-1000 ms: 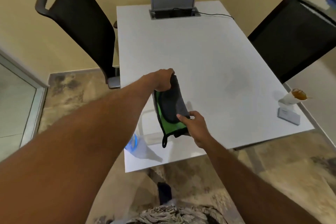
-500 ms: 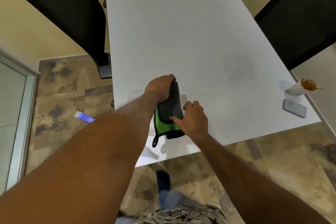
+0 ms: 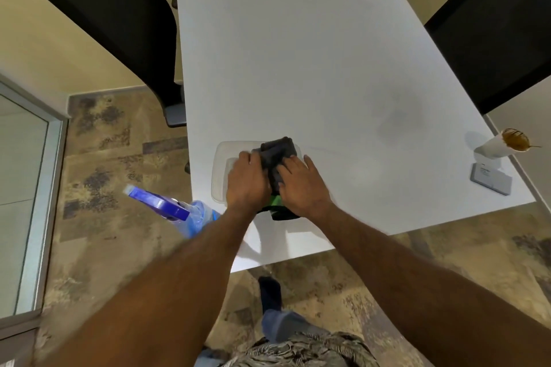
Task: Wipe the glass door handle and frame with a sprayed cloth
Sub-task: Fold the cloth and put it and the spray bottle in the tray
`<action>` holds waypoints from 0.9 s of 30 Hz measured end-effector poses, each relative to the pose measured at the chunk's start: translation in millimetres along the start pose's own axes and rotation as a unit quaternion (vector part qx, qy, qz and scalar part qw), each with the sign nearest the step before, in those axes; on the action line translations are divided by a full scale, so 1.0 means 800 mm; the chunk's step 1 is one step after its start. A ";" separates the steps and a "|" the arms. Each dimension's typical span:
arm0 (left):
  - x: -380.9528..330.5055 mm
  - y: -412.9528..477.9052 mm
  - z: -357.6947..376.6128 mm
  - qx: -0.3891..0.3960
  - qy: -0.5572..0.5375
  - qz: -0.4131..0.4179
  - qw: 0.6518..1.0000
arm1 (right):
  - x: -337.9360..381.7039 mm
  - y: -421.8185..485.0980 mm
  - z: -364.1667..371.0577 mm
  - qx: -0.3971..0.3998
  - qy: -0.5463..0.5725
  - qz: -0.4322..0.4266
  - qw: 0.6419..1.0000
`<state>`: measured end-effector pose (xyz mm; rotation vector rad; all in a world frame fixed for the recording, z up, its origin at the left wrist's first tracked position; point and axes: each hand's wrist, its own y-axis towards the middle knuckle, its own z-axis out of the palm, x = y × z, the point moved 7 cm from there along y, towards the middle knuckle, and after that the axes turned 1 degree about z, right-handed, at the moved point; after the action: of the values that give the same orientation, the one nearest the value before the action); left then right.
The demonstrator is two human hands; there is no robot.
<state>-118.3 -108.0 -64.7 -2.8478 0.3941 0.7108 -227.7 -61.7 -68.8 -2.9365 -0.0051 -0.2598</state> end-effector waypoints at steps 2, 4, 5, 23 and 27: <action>0.015 -0.021 0.005 0.016 -0.025 -0.052 0.998 | 0.000 0.002 0.001 0.000 -0.006 -0.005 1.000; 0.024 -0.037 0.008 0.015 -0.006 -0.060 0.998 | 0.000 0.005 0.005 0.011 -0.028 -0.013 0.999; 0.026 -0.043 0.012 0.019 0.028 -0.047 0.998 | -0.001 0.007 0.008 0.021 -0.041 -0.015 0.999; 0.036 -0.089 0.032 0.057 0.075 -0.033 0.995 | 0.025 0.045 0.017 0.115 -0.177 -0.016 0.977; 0.034 -0.087 0.032 0.063 0.071 -0.025 0.995 | 0.027 0.053 0.023 0.125 -0.194 -0.014 0.973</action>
<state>-85.8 -41.5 -92.4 -2.7851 0.3738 0.4588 -202.3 -100.4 -90.9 -2.6858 -0.1258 0.2942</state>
